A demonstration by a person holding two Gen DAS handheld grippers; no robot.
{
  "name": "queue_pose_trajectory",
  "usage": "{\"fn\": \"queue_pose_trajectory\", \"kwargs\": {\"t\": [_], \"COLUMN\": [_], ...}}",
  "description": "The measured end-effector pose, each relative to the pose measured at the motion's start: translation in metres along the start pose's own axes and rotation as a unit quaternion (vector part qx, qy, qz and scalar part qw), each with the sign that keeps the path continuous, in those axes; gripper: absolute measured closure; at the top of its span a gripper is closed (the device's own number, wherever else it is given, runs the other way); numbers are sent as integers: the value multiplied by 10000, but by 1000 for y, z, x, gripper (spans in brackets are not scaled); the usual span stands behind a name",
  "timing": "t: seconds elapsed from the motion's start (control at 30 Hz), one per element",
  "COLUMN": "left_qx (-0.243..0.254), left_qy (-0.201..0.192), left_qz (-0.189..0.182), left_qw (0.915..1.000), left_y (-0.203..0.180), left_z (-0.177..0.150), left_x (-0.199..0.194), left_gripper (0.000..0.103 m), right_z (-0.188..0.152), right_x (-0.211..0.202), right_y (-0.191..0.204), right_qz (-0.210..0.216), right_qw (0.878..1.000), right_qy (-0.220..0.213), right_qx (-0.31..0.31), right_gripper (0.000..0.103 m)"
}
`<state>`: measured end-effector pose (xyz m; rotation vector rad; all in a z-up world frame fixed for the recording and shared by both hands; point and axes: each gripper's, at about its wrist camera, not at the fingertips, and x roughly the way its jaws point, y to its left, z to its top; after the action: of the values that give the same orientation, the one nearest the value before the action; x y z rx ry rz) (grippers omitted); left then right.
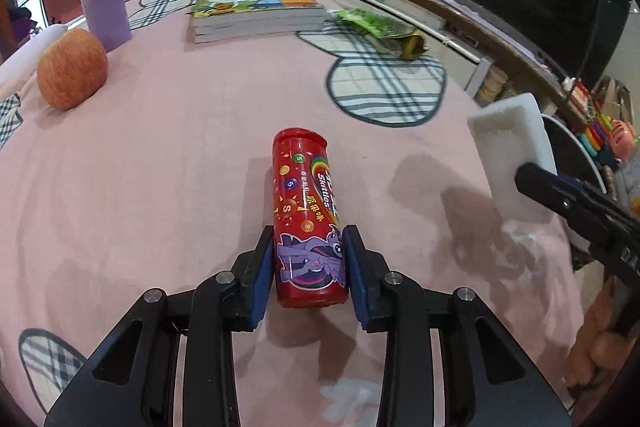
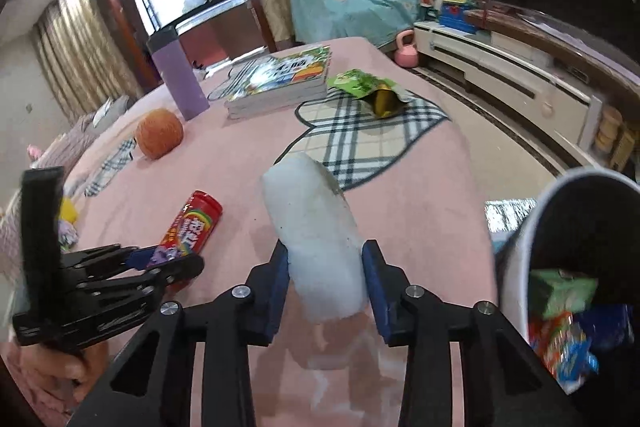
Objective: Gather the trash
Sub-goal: 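Carry the red candy tube and white sponge over the bin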
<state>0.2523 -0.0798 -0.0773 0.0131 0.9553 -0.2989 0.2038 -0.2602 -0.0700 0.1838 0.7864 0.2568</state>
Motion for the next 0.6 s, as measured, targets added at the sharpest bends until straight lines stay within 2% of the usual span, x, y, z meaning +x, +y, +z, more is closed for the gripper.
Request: {"fn": "queue_pose_trajectory", "kwargs": {"t": [0.3, 0.6], "left_qx": [455, 895], "left_qy": [-127, -223], "left_qz": [-428, -666], "left_qw": [9980, 9935], "left_y": [-55, -104], "left_z": [-20, -35], "left_x": [-33, -55], "left_gripper": [75, 75], "right_z": [-26, -48], "right_x": [-57, -107], "right_y": [-10, -26], "right_qz": [32, -58], "right_qw": [9987, 9950], "right_qy": [-322, -673], "right_qx": [406, 735], "right_gripper": [68, 68]}}
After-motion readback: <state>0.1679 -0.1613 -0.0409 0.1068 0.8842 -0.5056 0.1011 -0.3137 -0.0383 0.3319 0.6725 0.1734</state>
